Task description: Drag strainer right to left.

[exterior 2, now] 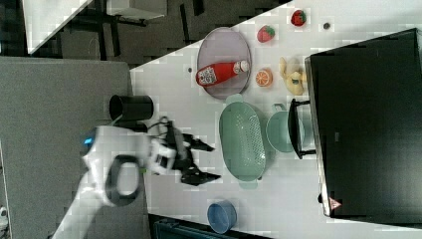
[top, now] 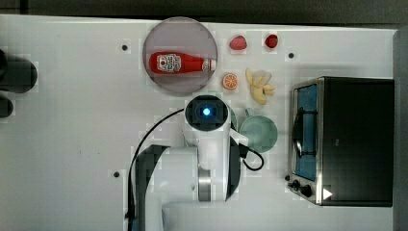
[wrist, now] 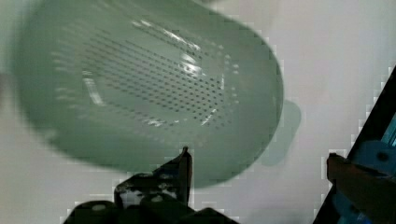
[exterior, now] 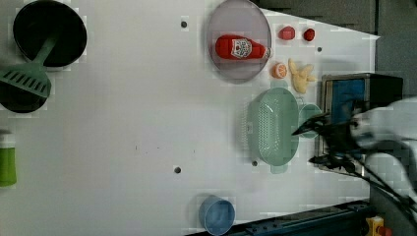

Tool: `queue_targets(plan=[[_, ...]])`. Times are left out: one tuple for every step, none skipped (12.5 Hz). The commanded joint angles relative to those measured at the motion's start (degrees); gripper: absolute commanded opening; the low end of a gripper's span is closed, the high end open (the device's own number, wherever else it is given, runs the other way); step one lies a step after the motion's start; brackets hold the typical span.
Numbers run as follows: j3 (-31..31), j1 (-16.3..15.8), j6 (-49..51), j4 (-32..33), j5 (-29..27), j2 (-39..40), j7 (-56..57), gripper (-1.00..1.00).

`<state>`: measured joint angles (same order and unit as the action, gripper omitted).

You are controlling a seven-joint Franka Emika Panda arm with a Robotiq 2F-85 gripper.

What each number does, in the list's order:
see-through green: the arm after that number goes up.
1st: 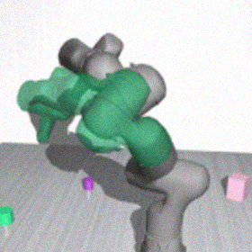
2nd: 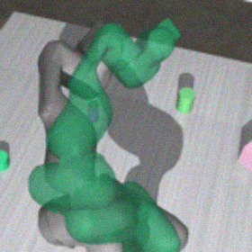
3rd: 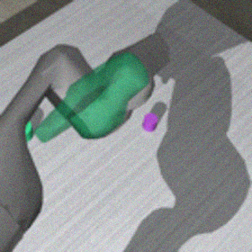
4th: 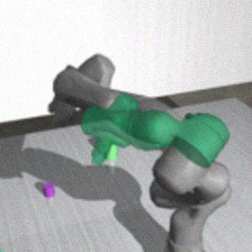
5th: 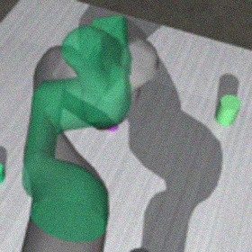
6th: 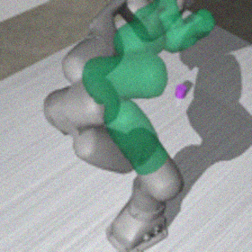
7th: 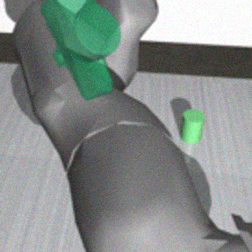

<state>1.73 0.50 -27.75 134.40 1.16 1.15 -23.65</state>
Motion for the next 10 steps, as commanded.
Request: queue_targets(plan=[[-1.3,0.7,-9.5,-0.3,0.9,0.3,-9.2,1.00],[-1.3,0.7,-13.0,0.0,0.9,3.0,-11.5,1.00],[-1.3,0.6,-16.6,0.4,0.9,5.5,-14.0,1.00],[-1.2,0.5,-20.3,0.9,0.9,7.8,-16.2,1.00],[-1.2,0.4,-23.8,1.4,0.9,10.0,-17.8,1.00],[-1.2,0.1,-27.0,1.9,0.9,12.0,-18.7,1.00],[-1.1,-0.1,-29.9,2.5,0.9,13.9,-18.8,1.00],[-1.1,-0.2,-32.3,2.9,0.9,15.6,-18.8,1.00],[-1.1,-0.3,-34.2,3.4,0.8,17.2,-18.9,1.00],[-1.0,-0.4,-35.9,3.5,0.6,18.6,-18.9,1.00]])
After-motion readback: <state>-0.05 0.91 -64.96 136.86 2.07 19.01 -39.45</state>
